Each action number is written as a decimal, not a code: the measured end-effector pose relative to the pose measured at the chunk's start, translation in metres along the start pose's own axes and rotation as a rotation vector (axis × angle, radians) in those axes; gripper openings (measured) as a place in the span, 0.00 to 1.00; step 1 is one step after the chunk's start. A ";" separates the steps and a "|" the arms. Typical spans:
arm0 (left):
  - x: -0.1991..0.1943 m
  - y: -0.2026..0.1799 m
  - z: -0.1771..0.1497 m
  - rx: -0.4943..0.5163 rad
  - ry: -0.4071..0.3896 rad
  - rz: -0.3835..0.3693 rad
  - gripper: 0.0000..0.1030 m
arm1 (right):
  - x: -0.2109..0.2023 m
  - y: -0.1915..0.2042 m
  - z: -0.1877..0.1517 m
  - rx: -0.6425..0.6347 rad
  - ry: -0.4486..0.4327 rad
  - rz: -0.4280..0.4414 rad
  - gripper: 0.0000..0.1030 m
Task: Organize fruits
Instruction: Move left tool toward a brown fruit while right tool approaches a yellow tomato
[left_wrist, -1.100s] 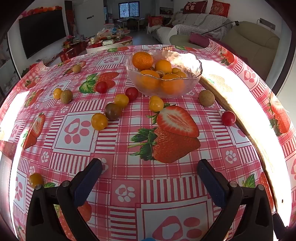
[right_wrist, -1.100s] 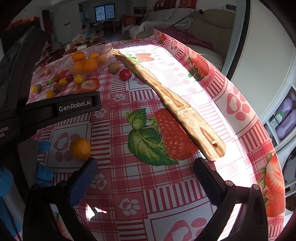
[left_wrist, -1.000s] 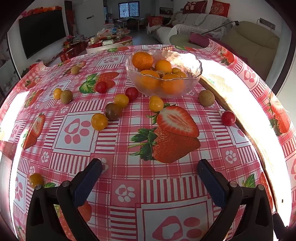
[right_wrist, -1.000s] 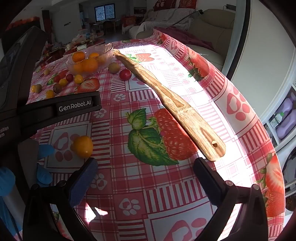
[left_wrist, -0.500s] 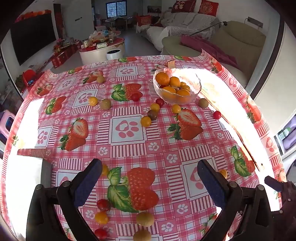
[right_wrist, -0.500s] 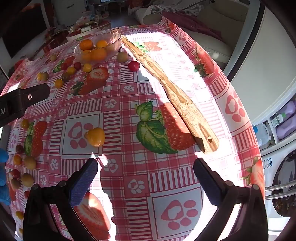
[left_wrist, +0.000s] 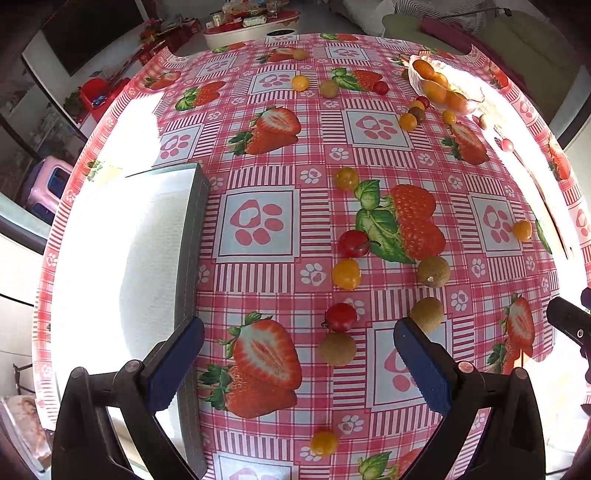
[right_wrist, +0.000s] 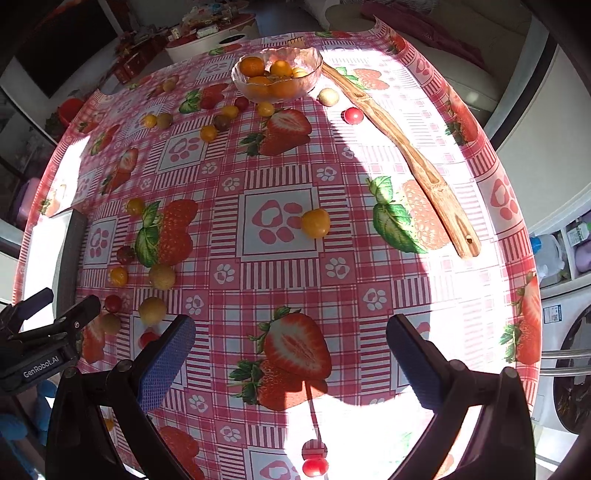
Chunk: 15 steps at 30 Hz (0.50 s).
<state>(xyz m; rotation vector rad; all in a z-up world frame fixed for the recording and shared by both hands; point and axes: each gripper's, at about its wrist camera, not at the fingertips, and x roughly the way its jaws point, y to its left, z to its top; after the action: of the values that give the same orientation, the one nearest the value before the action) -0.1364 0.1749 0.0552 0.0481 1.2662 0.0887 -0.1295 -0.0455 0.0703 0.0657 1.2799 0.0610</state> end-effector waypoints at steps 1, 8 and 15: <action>0.001 0.000 -0.001 0.009 0.011 0.008 1.00 | -0.001 0.002 -0.001 0.003 0.003 -0.002 1.00; 0.004 0.007 -0.007 0.035 0.037 -0.010 1.00 | -0.003 0.012 -0.002 0.011 0.031 -0.002 1.00; 0.006 0.008 -0.009 0.035 0.047 -0.025 1.00 | -0.005 0.017 -0.006 0.012 0.040 -0.015 1.00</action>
<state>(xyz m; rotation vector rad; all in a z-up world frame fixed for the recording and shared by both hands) -0.1436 0.1834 0.0473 0.0612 1.3151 0.0465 -0.1371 -0.0285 0.0743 0.0657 1.3206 0.0415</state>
